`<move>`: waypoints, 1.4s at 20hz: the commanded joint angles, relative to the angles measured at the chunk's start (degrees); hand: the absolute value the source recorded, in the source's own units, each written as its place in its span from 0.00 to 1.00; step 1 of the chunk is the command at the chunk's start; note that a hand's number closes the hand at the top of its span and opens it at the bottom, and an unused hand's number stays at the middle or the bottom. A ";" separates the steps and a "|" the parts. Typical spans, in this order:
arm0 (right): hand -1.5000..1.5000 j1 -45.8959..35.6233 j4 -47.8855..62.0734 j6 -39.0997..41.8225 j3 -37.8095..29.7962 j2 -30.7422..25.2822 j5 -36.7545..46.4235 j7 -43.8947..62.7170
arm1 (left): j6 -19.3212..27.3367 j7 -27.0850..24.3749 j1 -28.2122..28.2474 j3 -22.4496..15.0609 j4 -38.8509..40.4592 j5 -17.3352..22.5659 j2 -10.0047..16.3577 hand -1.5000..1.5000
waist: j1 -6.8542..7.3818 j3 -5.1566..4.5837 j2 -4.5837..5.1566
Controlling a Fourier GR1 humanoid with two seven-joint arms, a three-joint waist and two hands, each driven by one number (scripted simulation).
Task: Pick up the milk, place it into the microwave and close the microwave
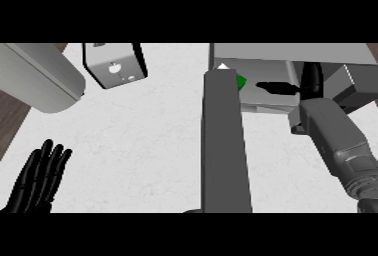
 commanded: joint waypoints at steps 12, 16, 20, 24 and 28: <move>0.00 12.27 -2.57 17.54 -1.66 2.40 -4.03 -7.35 | 0.54 -1.40 5.72 -5.70 -3.00 -2.88 -1.47 0.00 | -2.68 0.00 -1.11; 0.00 12.76 -1.73 15.01 -1.43 3.23 -3.71 -4.29 | 1.82 -0.21 2.97 -5.91 -1.37 -2.94 -1.68 0.00 | -2.42 0.02 -0.77; 0.00 15.20 -3.20 18.03 -0.39 5.69 -3.85 -4.13 | -0.03 -2.45 5.90 -4.20 -1.39 0.47 -0.71 0.00 | -2.51 -0.04 -1.11; 0.00 22.56 -6.60 22.31 -0.62 7.15 -5.68 -8.71 | 2.90 2.32 1.63 -6.71 -1.37 -2.18 -1.65 0.00 | -3.71 -0.04 -1.33; 0.00 26.93 -7.86 24.16 -1.29 9.40 -7.47 -11.36 | -1.78 -0.83 4.82 -7.04 -1.28 0.08 0.54 0.00 | -3.22 -0.06 -1.32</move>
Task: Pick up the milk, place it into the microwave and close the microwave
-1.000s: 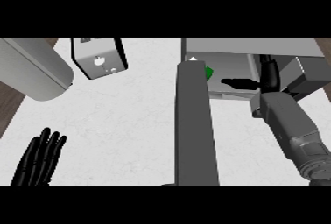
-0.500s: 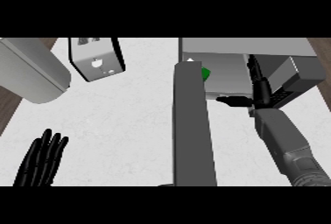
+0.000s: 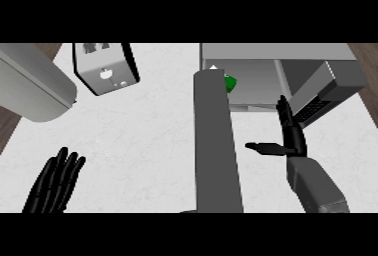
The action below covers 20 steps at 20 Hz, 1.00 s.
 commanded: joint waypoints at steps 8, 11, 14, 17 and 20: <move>0.00 16.04 -8.23 13.45 2.46 2.17 -2.70 -5.40 | -7.71 0.09 -1.55 -4.83 4.05 0.98 4.43 1.00 | -1.11 0.08 -0.03; 0.00 21.95 -12.10 16.02 4.05 2.16 -2.67 -7.90 | -6.86 0.63 -4.26 -7.59 3.65 -2.91 3.87 1.00 | -1.12 0.09 -0.02; 0.00 26.52 -19.53 19.03 4.56 1.08 -4.53 -7.25 | -5.57 3.12 -10.85 -6.07 8.07 -2.01 1.73 1.00 | -1.63 0.06 0.04; 0.00 31.02 -25.99 17.19 6.64 3.35 -4.86 -5.64 | -6.55 1.80 -11.26 -8.99 11.77 -3.69 1.63 1.00 | -0.93 0.10 0.15; 0.00 35.48 -29.95 20.26 7.16 1.69 -6.33 -4.92 | -9.02 3.22 -20.23 -3.73 18.63 -0.31 2.32 1.00 | -1.31 0.09 0.28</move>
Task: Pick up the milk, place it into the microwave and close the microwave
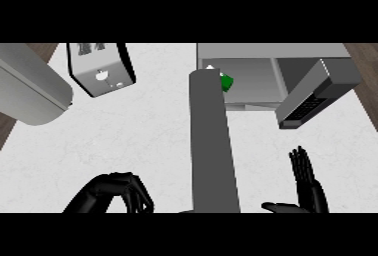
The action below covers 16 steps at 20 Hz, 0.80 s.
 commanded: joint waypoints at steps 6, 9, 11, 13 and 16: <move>0.00 13.12 -9.60 7.12 1.09 -3.64 -3.15 -3.47 | -3.75 2.77 -7.68 -7.88 7.46 -4.51 -0.74 1.00 | 0.24 0.10 0.13; 0.00 16.38 -15.69 7.50 2.30 -4.64 -3.94 -1.03 | -6.63 6.39 -15.61 -6.73 15.14 -2.63 -2.11 1.00 | -0.37 0.05 0.20; 0.00 17.22 -18.26 7.61 2.77 -3.87 -5.32 0.91 | -7.00 7.08 -17.64 -8.02 19.51 -3.33 -3.26 1.00 | -0.25 0.05 0.22; 0.00 19.76 -21.24 9.47 2.39 -6.06 -6.71 0.58 | -1.42 5.82 -21.01 -13.02 23.03 -4.27 -3.29 1.00 | -0.39 0.06 0.21; 0.00 23.69 -23.94 10.44 3.00 -5.97 -7.91 -1.16 | 4.69 1.66 -23.29 -19.08 27.26 -6.78 -3.32 1.00 | -0.42 0.07 0.19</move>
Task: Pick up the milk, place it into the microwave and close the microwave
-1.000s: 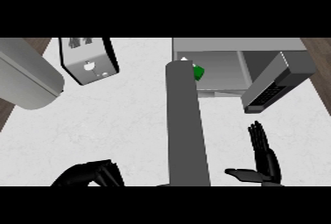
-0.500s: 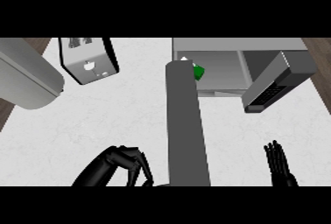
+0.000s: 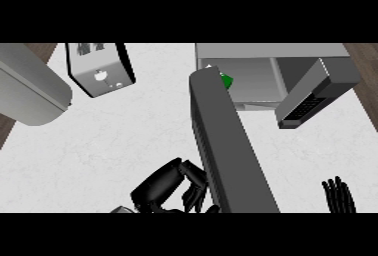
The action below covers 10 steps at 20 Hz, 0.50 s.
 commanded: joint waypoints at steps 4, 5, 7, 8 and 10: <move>0.00 5.23 -10.66 6.92 2.34 -1.56 -3.79 0.20 | 14.49 0.45 -12.20 -13.09 12.25 -0.12 -0.27 1.00 | -1.03 -0.02 0.21; 0.00 5.58 -10.67 6.85 2.48 -2.45 -3.29 -0.72 | 17.15 -1.97 -10.22 -17.82 15.43 -0.45 -0.27 1.00 | -1.28 -0.02 0.25; 0.00 5.15 -10.70 7.47 3.48 -2.19 -3.24 -3.50 | 19.15 -0.77 -16.02 -18.54 19.21 3.54 -0.27 1.00 | -1.97 0.03 0.38; 0.00 5.41 -11.07 9.13 4.60 -2.99 -3.56 -2.16 | 21.72 0.28 -16.84 -21.56 18.71 6.77 -0.27 1.00 | -2.37 0.03 0.43; 0.00 4.07 -15.86 7.49 5.91 -2.26 -4.57 1.14 | 25.45 0.67 -18.24 -24.08 21.50 9.51 -0.27 1.00 | -3.53 -0.05 0.60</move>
